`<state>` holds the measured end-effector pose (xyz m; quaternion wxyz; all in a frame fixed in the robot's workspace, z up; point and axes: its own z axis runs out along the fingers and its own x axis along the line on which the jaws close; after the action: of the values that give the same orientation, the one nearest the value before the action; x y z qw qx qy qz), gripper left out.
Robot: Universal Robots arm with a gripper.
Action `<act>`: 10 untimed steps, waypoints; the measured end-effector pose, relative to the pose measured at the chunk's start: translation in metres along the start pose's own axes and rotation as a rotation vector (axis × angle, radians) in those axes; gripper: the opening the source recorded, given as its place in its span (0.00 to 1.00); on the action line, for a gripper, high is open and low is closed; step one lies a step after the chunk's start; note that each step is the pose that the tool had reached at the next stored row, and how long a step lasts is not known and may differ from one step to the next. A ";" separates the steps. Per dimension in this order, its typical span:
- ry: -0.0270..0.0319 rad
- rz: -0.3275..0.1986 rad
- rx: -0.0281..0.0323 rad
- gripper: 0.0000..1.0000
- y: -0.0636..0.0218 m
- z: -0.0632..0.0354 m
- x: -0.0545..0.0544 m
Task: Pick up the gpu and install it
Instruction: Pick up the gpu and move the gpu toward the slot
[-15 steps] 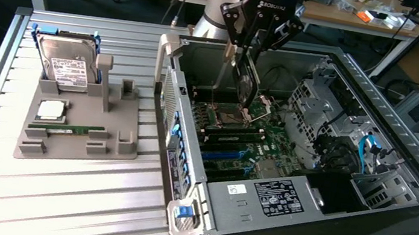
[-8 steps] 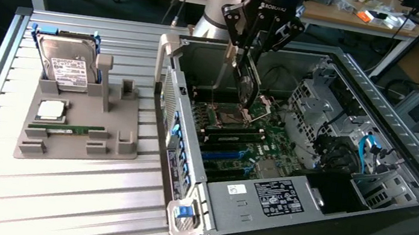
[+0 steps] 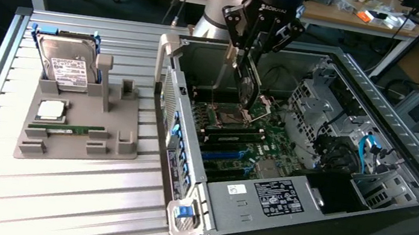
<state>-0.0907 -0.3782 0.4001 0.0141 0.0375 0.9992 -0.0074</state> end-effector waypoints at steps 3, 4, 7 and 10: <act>-0.0001 0.000 -0.0001 0.27 0.0000 0.0009 0.000; 0.0000 0.000 -0.0001 0.27 0.0000 0.0013 0.000; 0.0000 0.000 0.0000 0.27 0.0000 0.0022 0.000; 0.0000 0.000 -0.0001 0.27 0.0000 0.0032 0.000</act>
<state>-0.0904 -0.3782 0.3970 0.0141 0.0375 0.9992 -0.0074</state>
